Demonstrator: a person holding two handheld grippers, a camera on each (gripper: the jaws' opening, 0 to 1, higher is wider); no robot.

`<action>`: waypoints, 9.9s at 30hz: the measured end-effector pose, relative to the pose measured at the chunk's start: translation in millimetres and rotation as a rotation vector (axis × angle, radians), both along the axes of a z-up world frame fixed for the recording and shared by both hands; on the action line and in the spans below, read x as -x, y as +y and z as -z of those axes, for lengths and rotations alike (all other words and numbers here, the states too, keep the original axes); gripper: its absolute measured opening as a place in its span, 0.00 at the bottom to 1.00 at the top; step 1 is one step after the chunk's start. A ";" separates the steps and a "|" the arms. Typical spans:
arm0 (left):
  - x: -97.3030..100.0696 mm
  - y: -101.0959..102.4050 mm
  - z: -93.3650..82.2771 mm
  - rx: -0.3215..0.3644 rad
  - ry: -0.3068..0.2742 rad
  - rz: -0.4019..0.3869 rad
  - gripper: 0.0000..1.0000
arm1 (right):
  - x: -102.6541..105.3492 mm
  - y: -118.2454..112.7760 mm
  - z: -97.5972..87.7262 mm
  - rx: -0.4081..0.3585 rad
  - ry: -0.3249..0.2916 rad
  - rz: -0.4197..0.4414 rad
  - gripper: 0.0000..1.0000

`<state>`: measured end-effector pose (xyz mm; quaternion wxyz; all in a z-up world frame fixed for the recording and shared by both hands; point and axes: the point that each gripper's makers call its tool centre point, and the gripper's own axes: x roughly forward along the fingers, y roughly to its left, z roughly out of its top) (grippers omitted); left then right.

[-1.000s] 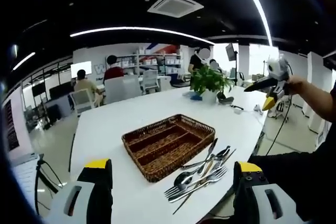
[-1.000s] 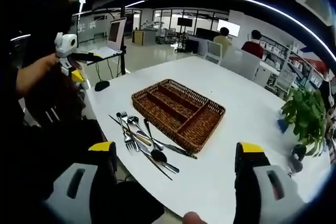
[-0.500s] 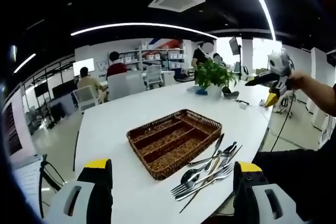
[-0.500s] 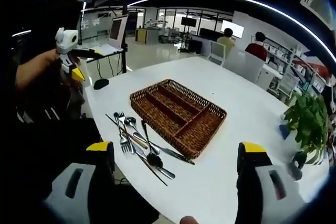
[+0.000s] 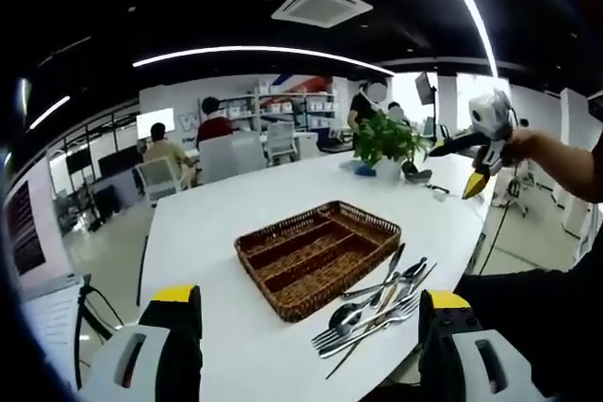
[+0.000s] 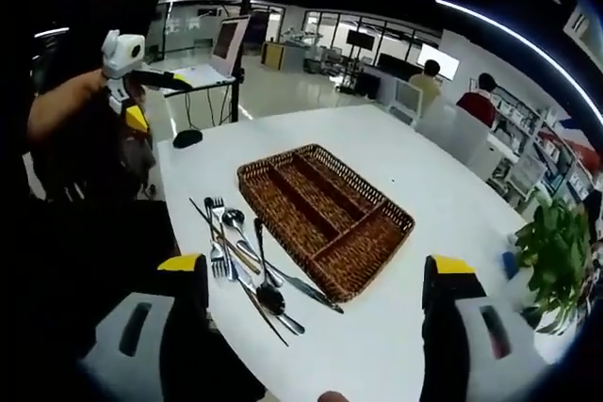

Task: Arrange the knives, forks, and spoons in their matching storage slots by inserting each utensil handle-first until every utensil is classified and aligned in the correct compartment

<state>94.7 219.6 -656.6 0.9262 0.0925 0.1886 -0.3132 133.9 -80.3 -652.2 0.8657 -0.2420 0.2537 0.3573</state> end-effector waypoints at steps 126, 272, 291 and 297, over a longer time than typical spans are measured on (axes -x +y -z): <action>24.2 20.4 22.5 0.031 0.030 -0.040 1.00 | -20.8 90.8 213.9 0.123 0.298 -0.257 0.00; 11.4 -12.0 17.3 0.072 0.001 0.018 1.00 | -34.5 121.6 57.6 0.455 -0.055 -0.551 0.00; 8.4 -14.3 19.2 0.063 -0.001 0.026 1.00 | -42.8 130.2 58.3 0.463 -0.051 -0.561 0.00; 8.6 -15.4 20.3 0.058 0.003 0.033 1.00 | -49.0 131.6 61.2 0.477 -0.051 -0.564 0.00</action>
